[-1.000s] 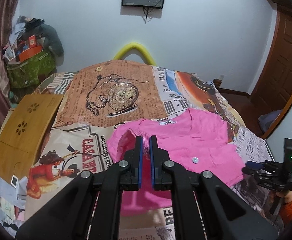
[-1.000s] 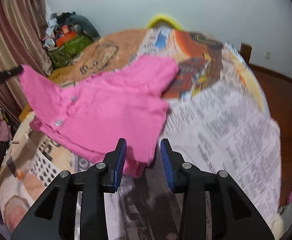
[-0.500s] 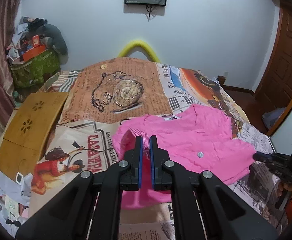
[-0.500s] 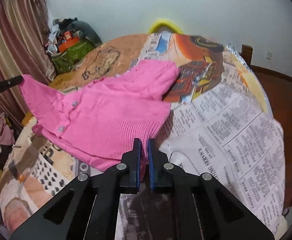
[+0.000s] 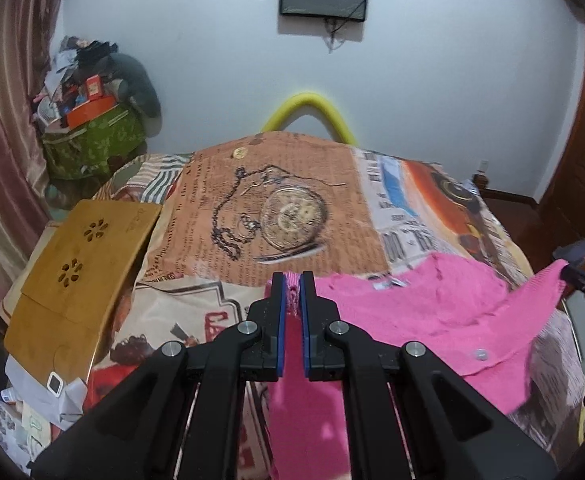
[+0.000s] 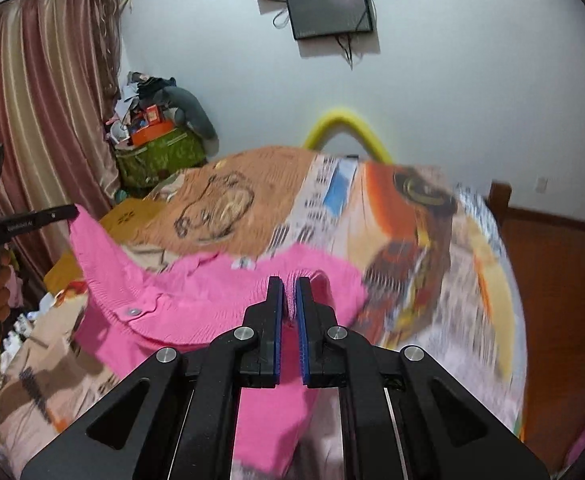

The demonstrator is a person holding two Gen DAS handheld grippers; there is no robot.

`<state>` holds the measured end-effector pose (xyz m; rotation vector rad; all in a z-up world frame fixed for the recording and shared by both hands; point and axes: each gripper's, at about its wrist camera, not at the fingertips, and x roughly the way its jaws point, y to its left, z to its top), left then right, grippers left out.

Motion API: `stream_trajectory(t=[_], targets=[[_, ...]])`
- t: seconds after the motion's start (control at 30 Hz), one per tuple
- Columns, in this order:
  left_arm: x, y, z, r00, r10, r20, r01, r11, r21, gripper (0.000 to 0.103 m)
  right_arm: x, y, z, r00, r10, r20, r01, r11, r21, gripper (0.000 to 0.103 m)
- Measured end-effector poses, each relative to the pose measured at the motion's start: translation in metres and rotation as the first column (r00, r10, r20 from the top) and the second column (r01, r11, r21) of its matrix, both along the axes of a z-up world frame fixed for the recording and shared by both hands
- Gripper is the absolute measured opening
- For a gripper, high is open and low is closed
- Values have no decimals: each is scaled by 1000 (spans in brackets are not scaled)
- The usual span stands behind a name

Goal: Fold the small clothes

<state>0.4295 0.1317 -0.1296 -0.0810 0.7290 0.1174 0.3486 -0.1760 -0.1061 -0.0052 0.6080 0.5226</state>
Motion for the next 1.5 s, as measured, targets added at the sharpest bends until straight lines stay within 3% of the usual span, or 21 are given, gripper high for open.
stream_trajectory(t=[0.23,0.43,0.63,0.73,0.8,0.93,1.13,1.33,1.5], targets=[[62,29,-42,992,75,-104,-75,997,-3,5,56,23,-10,999,-34,-15,33,996,-81,6],[103,42,-91,972,131,-194,-130,991,15,4,99,28,-53,991,-86,-101,69,985,-160,6],[120,56,-123,947,177,-268,-177,984,23,3,114,23,-82,979,-128,-158,94,974,-207,7],[107,53,-121,956,122,-267,-129,992,-6,4,106,20,-77,980,-105,-168,72,978,-194,8],[94,46,-117,959,83,-271,-82,997,13,6,96,18,-69,983,-86,-165,54,981,-188,12],[66,31,-110,957,24,-288,-15,999,33,13,71,15,-50,989,-63,-130,39,982,-182,39],[16,13,-93,961,-41,-274,43,999,3,38,20,13,-29,995,-20,-96,5,989,-150,44],[-35,-1,-90,960,-73,-269,87,995,39,64,-30,12,-30,994,7,-108,-22,989,-145,54],[-66,-9,-104,946,-81,-312,100,994,43,66,-58,7,-45,986,6,-165,-25,993,-113,55]])
